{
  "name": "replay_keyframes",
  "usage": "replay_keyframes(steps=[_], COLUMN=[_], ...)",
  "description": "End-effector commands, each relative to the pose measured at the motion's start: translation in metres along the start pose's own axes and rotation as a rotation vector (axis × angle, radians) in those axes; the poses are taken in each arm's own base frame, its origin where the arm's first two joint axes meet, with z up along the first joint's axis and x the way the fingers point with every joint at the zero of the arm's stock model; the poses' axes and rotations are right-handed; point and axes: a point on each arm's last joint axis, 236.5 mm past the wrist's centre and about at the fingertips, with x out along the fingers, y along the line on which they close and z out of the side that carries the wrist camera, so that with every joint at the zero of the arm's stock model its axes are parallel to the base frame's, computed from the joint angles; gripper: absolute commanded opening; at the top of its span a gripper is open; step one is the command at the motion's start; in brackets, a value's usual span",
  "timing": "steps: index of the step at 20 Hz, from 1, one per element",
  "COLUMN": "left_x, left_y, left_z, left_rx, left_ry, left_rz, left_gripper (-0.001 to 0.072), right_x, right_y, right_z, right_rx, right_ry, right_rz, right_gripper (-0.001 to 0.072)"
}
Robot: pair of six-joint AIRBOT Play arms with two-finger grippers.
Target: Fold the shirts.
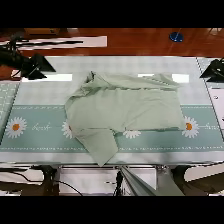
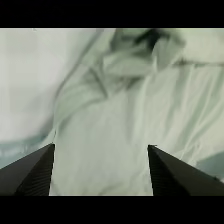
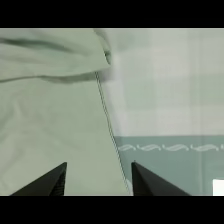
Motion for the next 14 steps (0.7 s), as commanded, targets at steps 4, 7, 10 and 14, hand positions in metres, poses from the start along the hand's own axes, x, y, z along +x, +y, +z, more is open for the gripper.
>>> replay_keyframes(steps=[4, 7, 10, 14], left_x=[0.045, 0.066, 0.078, 0.093], left_y=[0.036, 0.038, 0.044, 0.045], left_z=[-0.130, -0.179, -0.196, -0.209], left_rx=[-0.139, -0.208, -0.233, -0.235], left_ry=[0.056, 0.114, 0.141, 0.166], left_rz=[-0.040, -0.091, -0.091, -0.076], left_gripper=[0.0691, 0.0691, 0.0691, 0.0690], right_x=[0.026, 0.029, 0.027, 0.032], right_y=[-0.030, -0.027, -0.027, -0.028], right_z=[-0.089, -0.099, -0.106, -0.111], right_rx=[0.189, 0.229, 0.228, 0.234], right_ry=[0.017, -0.070, -0.095, -0.085], right_rz=[0.110, 0.158, 0.140, 0.138], right_gripper=[0.0486, 0.0486, 0.0486, 0.0486])
